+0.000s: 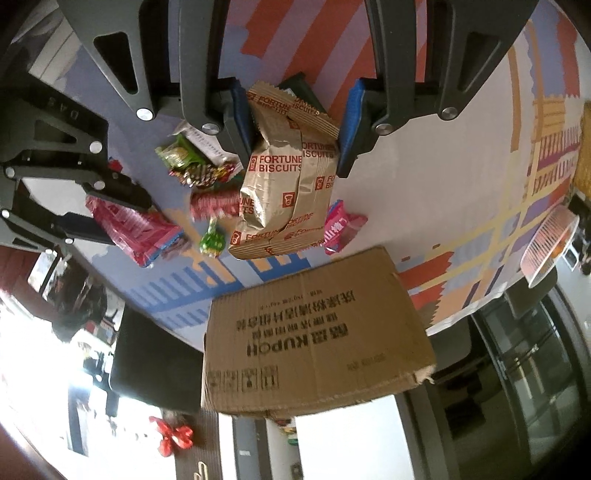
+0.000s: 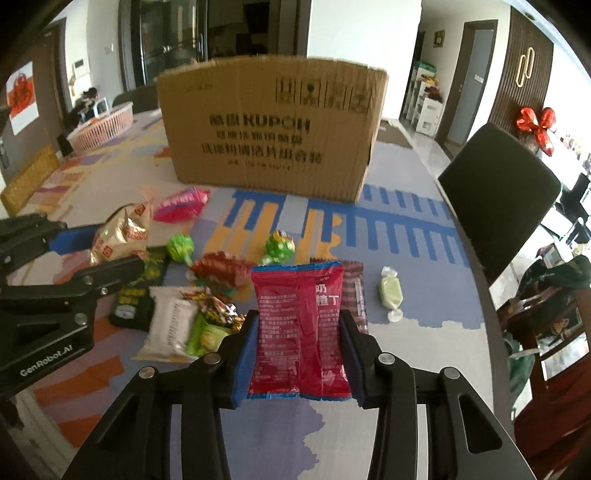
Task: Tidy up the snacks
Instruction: 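Carry both packs over the cardboard box and open both tools to drop them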
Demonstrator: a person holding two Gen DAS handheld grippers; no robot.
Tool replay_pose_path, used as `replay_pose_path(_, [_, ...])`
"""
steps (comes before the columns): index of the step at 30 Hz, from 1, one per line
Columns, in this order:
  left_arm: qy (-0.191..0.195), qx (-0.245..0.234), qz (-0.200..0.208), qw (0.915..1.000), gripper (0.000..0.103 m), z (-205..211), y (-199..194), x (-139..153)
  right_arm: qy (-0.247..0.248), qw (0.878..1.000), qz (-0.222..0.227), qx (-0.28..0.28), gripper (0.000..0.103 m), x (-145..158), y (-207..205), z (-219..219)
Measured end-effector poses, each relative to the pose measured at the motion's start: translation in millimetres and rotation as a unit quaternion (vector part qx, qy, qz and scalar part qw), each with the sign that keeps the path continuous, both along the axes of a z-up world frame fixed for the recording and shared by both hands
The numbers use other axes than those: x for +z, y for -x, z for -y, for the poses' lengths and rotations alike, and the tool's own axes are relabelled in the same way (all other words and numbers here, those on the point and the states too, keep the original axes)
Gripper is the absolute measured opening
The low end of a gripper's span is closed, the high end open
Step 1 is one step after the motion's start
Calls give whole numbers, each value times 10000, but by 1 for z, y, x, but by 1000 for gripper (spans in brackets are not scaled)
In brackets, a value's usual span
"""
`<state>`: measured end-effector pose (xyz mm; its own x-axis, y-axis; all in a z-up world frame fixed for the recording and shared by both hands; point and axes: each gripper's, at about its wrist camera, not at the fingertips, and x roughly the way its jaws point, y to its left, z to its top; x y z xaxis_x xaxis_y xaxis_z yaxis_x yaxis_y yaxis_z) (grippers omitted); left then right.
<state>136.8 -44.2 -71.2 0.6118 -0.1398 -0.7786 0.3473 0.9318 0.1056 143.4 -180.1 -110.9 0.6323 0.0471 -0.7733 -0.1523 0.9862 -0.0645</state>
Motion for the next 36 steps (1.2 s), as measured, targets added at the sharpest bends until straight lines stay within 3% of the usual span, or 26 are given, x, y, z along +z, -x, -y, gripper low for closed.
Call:
replay_pose_path(18, [582,411,863,9937,41,-9,-6,70,-616,9917,1077,329,42,77,-5,0])
replay_pose_path(36, [412,474,1651,9843,41,-13,-83,131,-711,9836,1616,368,42,131,-86,-1])
